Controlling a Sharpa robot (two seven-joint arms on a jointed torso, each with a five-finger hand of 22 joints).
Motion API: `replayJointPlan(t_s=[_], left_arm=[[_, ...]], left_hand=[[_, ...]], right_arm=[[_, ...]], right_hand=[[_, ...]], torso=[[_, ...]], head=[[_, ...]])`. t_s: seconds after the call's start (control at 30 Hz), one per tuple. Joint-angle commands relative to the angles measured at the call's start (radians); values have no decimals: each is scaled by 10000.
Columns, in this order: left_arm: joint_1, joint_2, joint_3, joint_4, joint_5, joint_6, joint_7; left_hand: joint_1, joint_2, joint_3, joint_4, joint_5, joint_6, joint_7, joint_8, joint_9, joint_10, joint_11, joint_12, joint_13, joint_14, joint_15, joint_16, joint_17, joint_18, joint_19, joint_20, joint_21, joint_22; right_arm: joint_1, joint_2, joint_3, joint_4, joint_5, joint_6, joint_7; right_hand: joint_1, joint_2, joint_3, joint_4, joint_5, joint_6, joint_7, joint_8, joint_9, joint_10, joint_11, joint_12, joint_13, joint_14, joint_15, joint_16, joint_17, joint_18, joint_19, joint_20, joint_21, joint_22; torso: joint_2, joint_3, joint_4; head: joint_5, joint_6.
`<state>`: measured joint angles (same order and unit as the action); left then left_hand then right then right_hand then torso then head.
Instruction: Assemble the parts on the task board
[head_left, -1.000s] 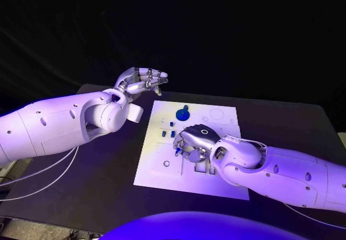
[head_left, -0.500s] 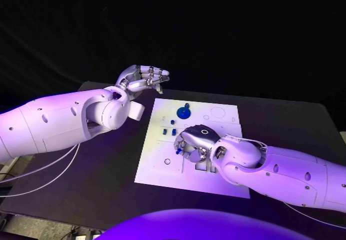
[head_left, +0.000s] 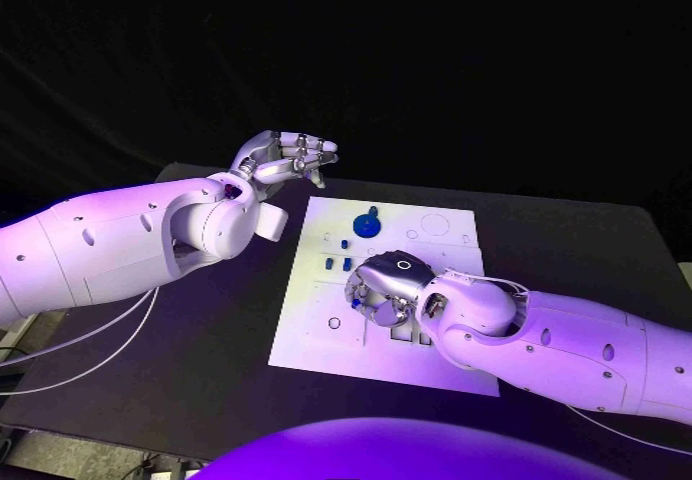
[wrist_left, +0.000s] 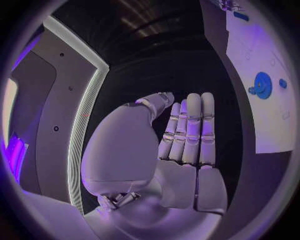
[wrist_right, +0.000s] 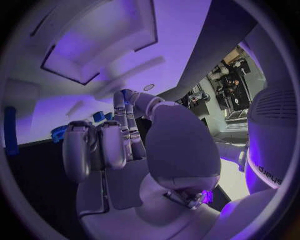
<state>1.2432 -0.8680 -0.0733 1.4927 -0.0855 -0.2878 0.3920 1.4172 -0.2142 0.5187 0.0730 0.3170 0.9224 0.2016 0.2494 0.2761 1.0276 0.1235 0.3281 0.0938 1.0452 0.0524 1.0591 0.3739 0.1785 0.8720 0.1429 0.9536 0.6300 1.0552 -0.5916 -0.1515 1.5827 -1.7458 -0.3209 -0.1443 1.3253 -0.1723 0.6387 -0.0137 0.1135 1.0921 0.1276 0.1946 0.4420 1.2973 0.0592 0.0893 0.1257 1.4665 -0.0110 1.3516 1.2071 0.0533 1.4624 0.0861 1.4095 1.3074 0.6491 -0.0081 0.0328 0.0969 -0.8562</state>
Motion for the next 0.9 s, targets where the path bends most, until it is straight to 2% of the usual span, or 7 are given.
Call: replayJointPlan(t_s=[0.03, 0.2, 0.33, 0.4, 0.57, 0.7, 0.9], left_arm=[[14, 20, 7, 20, 44, 168, -38], [15, 20, 7, 26, 41, 195, -103], [16, 20, 7, 20, 40, 204, -126], [16, 17, 7, 20, 40, 201, -142], [16, 7, 7, 18, 39, 195, -181], [15, -1, 7, 10, 39, 192, -208], [14, -18, 6, 1, 39, 202, -234]], left_hand=[[28, 46, -33, 1, -11, -82, -16, 52, -9, -37, 66, 50, -10, -35, -2, 30, -10, 58, 59, 24, -54, -12], [41, 56, -29, -4, -8, -88, -16, 55, -11, -44, 66, 55, -11, -37, -3, 30, -13, 60, 62, 24, -59, -16], [41, 56, -29, -4, -8, -88, -16, 55, -11, -44, 66, 55, -11, -37, -3, 30, -13, 60, 62, 24, -59, -16], [41, 56, -29, -4, -8, -88, -16, 55, -11, -44, 66, 55, -11, -37, -3, 30, -13, 60, 62, 24, -59, -16], [52, 59, -30, -11, -9, -97, -14, 59, -13, -53, 67, 62, -12, -40, -3, 29, -16, 60, 67, 23, -64, -20], [53, 59, -30, -12, -9, -98, -13, 59, -13, -54, 67, 63, -12, -40, -3, 29, -17, 61, 67, 23, -65, -20], [51, 60, -32, -10, -10, -101, -11, 60, -14, -58, 69, 64, -13, -41, -2, 29, -18, 60, 69, 24, -67, -22]], right_arm=[[-38, 49, -23, -23, -266, 352, -107], [-48, 78, -31, -67, -264, 328, -97], [-50, 50, -34, -101, -239, 117, -144], [-50, 21, -35, -98, -258, -35, -207], [-50, -110, -35, -18, -325, -413, -353], [-48, -366, -22, 234, -349, -729, -398], [52, -1047, 125, 871, -275, -982, -452]], right_hand=[[-75, -13, -36, 19, -49, -44, 9, 53, 17, -55, -12, -49, -10, 409, -76, -13, -17, -97, 88, 5, -48, 1528], [-270, -141, -95, 94, -5, -255, 74, -45, 1, -220, 57, -169, -11, 392, -23, -19, -65, -78, 33, 40, -133, 1486], [-572, -424, -191, 255, 211, -907, 344, -397, -139, -786, 299, -268, -101, 369, 173, -13, -134, -56, -39, 187, -255, 1428], [-619, -536, -244, 274, 210, -1093, 415, -508, -190, -989, 375, -254, -134, 346, 236, -36, -207, -20, -125, 247, -402, 1341], [-647, -665, -317, 276, 252, -1211, 393, -575, -222, -1214, 405, -234, -162, 305, 268, -92, -327, 16, -202, 295, -537, 1263], [-697, -783, -434, 303, 280, -1338, 326, -638, -252, -1402, 391, -195, -178, 258, 266, -163, -463, 65, -307, 319, -723, 1153], [-701, -784, -479, 324, 307, -1268, 317, -596, -237, -1420, 381, -142, -170, 251, 258, -164, -476, 60, -290, 320, -705, 1169]], torso=[[-2, -10, 11], [-3, -21, 8], [-11, -18, -4], [-14, -13, -9], [-12, 5, 0], [-21, 5, -2], [-19, 5, -9]], head=[[-45, -41], [-49, -74], [-50, -65], [-49, -61], [-63, -34], [-77, 0], [-121, 91]])
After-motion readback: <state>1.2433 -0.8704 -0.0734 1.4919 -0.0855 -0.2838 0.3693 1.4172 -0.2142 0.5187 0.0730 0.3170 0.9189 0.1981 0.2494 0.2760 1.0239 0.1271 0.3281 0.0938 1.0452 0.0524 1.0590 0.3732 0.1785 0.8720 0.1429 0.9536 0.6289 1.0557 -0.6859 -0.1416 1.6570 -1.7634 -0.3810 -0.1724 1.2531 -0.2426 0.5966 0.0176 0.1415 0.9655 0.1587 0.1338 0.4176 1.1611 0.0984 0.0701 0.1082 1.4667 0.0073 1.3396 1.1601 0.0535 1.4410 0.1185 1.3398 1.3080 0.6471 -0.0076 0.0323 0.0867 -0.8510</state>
